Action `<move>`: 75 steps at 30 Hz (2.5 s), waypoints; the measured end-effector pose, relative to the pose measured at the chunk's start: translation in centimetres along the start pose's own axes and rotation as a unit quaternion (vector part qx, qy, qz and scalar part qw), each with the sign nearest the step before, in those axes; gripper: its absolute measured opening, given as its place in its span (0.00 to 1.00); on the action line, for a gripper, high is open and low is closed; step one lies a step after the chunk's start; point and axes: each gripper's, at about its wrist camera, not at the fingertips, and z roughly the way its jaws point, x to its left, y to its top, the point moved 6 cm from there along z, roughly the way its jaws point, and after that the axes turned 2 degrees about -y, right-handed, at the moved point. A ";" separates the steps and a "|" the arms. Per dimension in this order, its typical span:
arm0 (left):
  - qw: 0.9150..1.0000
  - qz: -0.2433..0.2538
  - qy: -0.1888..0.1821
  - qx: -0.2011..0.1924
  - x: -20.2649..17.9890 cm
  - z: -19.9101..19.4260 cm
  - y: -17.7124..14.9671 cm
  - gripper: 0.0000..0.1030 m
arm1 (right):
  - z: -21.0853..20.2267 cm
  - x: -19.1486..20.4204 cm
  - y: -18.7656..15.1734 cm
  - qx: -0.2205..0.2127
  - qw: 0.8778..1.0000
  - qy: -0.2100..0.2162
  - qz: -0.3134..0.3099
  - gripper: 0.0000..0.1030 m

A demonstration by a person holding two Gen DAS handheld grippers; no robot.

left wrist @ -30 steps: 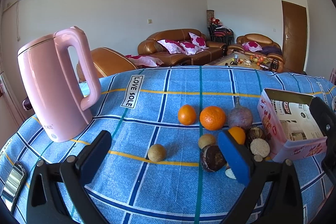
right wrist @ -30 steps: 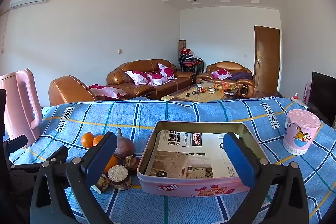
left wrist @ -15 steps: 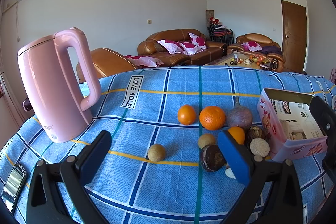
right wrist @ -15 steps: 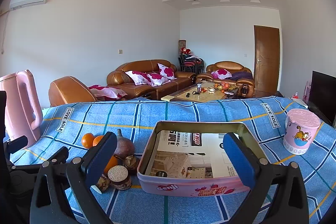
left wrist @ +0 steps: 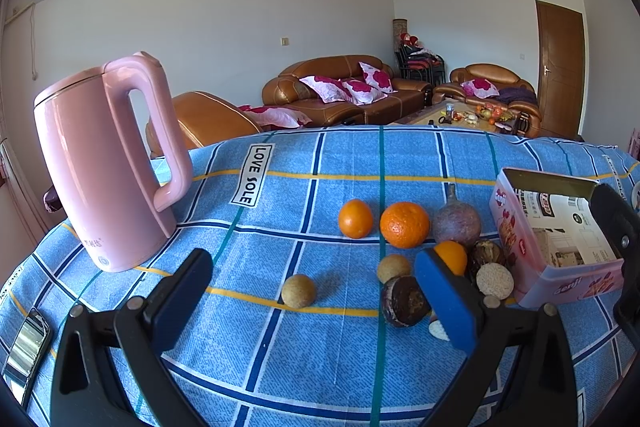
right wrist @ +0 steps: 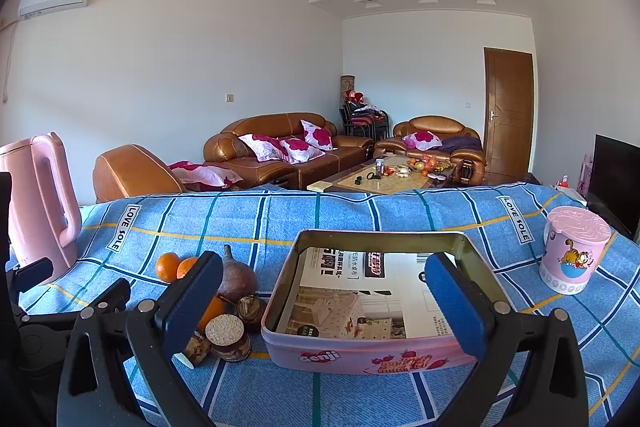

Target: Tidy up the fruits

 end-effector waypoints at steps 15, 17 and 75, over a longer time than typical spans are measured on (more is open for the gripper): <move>1.000 0.007 -0.002 0.006 0.0 -0.2 -0.4 1.00 | 0.0 0.5 -0.3 0.014 1.000 0.020 -0.006 0.72; 1.000 0.008 -0.003 0.008 0.0 -0.2 -0.4 1.00 | 0.3 0.5 -0.5 0.026 0.999 0.030 -0.002 0.69; 0.990 -0.006 -0.123 0.068 2.0 1.9 -1.0 0.72 | 2.5 7.4 -2.0 0.162 0.950 0.267 0.019 0.35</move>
